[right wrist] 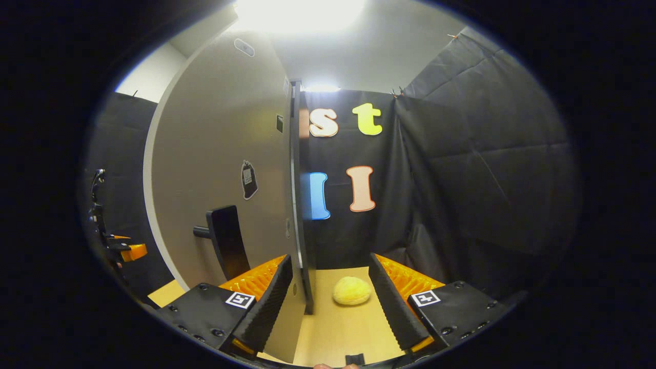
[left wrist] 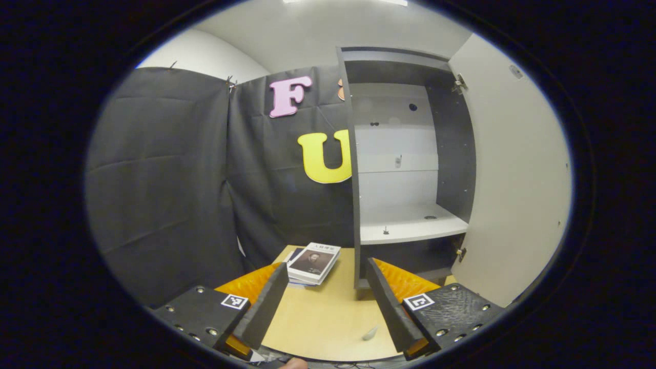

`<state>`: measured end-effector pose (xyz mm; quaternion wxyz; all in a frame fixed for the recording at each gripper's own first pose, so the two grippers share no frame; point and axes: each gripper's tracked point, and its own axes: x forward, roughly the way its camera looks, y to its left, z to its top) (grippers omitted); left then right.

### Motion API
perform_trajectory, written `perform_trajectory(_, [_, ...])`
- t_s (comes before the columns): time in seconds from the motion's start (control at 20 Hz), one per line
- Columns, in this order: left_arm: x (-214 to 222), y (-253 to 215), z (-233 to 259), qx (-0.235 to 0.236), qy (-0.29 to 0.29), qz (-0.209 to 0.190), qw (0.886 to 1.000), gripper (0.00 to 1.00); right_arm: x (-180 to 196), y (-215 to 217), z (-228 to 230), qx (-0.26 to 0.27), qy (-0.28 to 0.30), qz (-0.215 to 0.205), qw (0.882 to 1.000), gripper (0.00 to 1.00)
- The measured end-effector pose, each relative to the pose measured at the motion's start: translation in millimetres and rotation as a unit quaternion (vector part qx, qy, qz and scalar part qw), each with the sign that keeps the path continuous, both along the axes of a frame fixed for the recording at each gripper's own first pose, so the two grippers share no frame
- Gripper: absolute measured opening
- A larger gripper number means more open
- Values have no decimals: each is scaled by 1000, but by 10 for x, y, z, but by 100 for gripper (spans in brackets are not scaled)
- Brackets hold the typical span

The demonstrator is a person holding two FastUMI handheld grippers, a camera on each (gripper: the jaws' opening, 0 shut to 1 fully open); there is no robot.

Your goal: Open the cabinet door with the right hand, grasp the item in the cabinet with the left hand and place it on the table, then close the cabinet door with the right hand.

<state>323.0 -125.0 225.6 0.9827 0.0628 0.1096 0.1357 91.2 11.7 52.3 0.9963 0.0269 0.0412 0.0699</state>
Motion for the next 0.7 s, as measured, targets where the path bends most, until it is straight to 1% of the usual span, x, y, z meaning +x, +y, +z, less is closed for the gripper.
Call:
perform_trajectory(0.1, [77,102,8,-1,-1,-16,1000,94,-24,273,7,0,-6,5,1000,95])
perform_trajectory(0.15, [112,154,18,-3,-2,-23,1000,92,-65,377,-13,2,-8,8,1000,95])
perform_trajectory(0.25, [140,302,21,-5,-2,-32,999,94,-74,638,-17,7,-10,13,1000,95])
perform_trajectory(0.55, [169,717,-41,-22,-2,-43,999,94,-13,1335,-69,30,-2,27,999,95])
perform_trajectory(0.7, [147,890,-40,-29,-7,-42,999,96,79,1738,-111,26,2,54,998,95])
